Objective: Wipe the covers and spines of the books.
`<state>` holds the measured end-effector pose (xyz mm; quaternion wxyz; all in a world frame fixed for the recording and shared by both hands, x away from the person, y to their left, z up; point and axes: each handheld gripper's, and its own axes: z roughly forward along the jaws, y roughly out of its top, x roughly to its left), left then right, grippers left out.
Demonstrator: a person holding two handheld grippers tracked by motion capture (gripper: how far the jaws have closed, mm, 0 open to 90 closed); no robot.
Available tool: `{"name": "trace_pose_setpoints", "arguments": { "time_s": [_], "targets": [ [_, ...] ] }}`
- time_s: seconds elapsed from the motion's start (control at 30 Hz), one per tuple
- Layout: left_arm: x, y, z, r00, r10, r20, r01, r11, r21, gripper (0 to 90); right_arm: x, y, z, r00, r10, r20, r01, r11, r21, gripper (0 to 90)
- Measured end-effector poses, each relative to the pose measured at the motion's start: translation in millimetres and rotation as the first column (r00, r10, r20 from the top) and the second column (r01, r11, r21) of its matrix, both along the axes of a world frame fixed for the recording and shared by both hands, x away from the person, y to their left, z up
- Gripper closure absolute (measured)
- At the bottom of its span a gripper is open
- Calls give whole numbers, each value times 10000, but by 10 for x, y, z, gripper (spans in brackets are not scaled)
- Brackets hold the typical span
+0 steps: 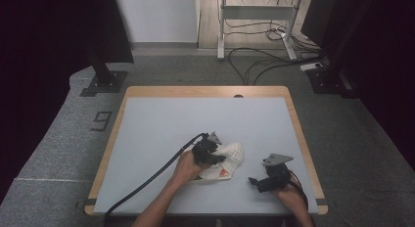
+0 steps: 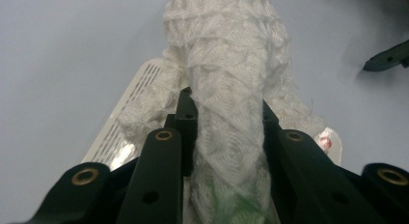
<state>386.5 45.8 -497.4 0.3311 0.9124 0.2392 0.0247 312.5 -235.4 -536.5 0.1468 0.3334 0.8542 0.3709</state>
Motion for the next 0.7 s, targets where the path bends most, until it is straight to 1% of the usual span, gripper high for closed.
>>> {"name": "trace_pose_setpoints", "arguments": {
  "time_s": [0.07,0.3,0.7],
  "targets": [
    [-5,48,8,10000,46,9,-46,9999,89,725,0,0,0,10000,1,3,-1,10000,1,34],
    [-28,181,11,9998,189,7,-189,9998,65,724,0,0,0,10000,1,3,-1,10000,1,34],
    [-80,403,32,9993,367,38,-368,9991,219,722,0,0,0,10000,-3,0,3,10000,7,35]
  ]
}}
